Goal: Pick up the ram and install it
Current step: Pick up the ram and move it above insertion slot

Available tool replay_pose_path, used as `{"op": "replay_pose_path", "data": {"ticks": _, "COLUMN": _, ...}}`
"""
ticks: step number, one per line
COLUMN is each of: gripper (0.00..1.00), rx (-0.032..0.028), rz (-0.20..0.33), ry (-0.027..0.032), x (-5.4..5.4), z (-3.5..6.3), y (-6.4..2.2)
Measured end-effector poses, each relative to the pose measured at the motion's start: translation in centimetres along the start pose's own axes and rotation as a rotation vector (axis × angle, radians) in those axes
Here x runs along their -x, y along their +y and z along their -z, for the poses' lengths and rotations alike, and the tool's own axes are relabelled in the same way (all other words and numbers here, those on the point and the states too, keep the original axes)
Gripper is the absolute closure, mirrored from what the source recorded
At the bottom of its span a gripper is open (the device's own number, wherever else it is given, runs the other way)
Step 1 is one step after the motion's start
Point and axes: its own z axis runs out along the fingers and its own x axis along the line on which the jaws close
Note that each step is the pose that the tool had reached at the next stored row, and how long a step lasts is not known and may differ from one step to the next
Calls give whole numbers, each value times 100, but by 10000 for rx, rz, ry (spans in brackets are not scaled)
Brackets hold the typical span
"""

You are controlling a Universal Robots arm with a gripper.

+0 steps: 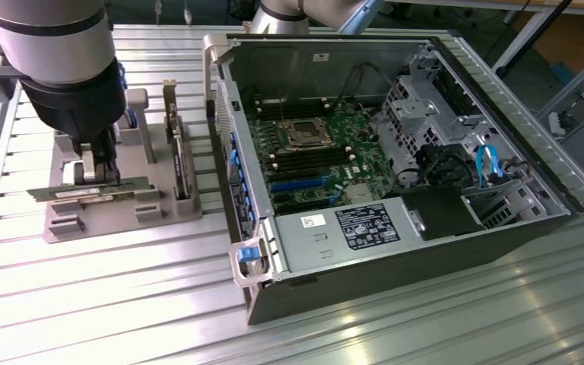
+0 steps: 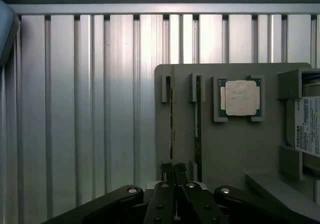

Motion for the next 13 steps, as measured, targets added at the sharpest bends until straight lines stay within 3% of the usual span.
{"op": "replay_pose_path", "data": {"ticks": 8, "gripper": 88, "rx": 0, "rz": -16, "ry": -1, "x": 0, "z": 112, "y": 1}}
{"op": "replay_pose_path", "data": {"ticks": 13, "gripper": 88, "rx": 1, "rz": -34, "ry": -1, "x": -1, "z": 244, "y": 3}}
